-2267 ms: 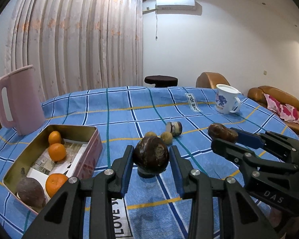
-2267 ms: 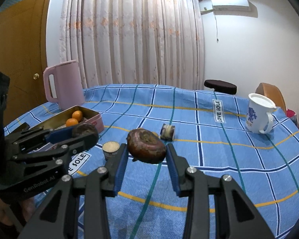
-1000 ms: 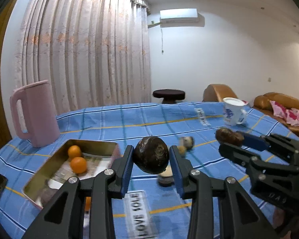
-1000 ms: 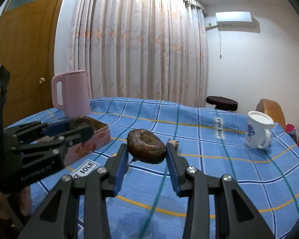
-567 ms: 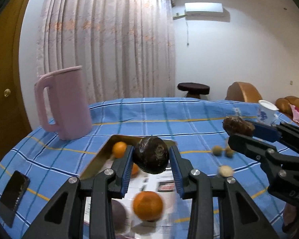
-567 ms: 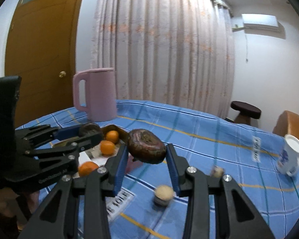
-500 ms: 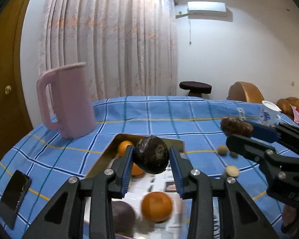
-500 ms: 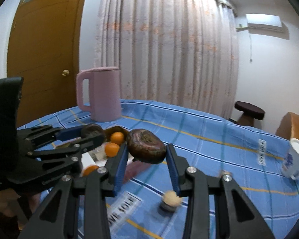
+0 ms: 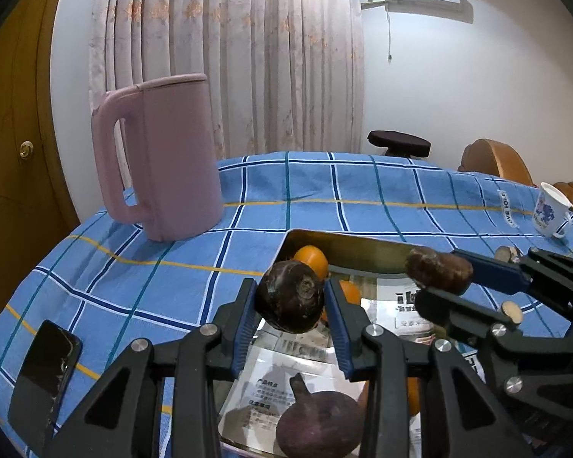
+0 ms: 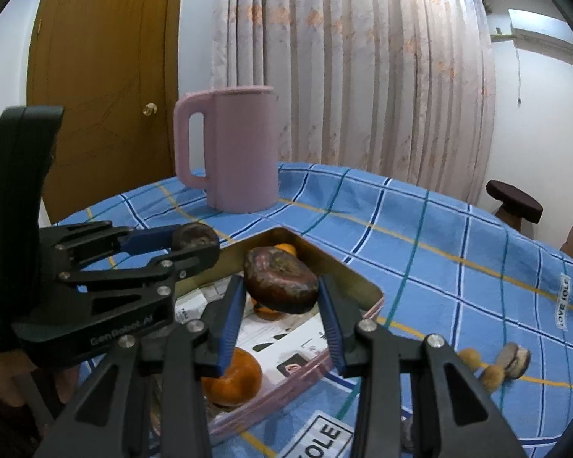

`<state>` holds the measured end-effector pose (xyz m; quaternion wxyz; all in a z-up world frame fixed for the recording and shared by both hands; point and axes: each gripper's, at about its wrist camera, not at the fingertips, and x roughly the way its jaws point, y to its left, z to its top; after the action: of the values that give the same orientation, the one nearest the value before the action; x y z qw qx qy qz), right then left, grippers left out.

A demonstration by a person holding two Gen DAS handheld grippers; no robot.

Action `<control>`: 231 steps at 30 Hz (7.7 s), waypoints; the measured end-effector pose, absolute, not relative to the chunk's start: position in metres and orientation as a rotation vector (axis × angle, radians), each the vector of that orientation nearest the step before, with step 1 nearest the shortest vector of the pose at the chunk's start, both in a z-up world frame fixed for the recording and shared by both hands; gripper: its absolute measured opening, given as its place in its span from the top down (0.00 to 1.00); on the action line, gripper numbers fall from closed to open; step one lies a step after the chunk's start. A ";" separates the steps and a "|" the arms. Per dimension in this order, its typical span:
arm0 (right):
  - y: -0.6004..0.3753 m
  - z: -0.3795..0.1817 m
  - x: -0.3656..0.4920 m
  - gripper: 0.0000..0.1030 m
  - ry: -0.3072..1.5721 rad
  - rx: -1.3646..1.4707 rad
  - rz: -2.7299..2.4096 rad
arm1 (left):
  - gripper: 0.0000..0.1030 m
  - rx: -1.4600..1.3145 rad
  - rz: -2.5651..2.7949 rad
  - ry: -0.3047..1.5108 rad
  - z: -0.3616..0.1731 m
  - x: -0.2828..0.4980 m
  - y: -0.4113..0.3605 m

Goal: Organize fruits
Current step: 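Open the left tool over the tin while the right tool releases the brown nut, then grasp the pale round can with the right tool while the left tool moves to the small fruits, then grasp a small yellow-green fruit with the left tool while the right tool holds the can, then carry both items over the tin box and open both tools to release them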

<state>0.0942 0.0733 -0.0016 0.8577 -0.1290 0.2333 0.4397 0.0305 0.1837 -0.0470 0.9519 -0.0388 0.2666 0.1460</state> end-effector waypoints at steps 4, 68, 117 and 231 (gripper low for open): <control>0.078 -0.007 0.096 0.60 0.509 -0.280 0.927 | 0.63 -0.095 0.287 0.566 -0.052 0.035 0.187; -0.105 -0.027 0.183 0.63 0.699 -0.223 0.459 | 0.26 0.037 0.069 0.640 -0.043 0.104 0.027; -0.125 -0.009 0.170 0.63 0.569 -0.140 0.492 | 0.73 -0.118 -0.075 0.604 -0.061 0.126 0.022; 0.095 0.001 0.103 0.63 0.533 -0.281 0.942 | 0.73 -0.115 0.310 0.561 -0.053 0.020 0.186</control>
<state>0.1029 0.0953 0.0008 0.8479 -0.1332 0.2528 0.4466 0.0202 0.1857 -0.0527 0.9475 -0.0567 0.2756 0.1521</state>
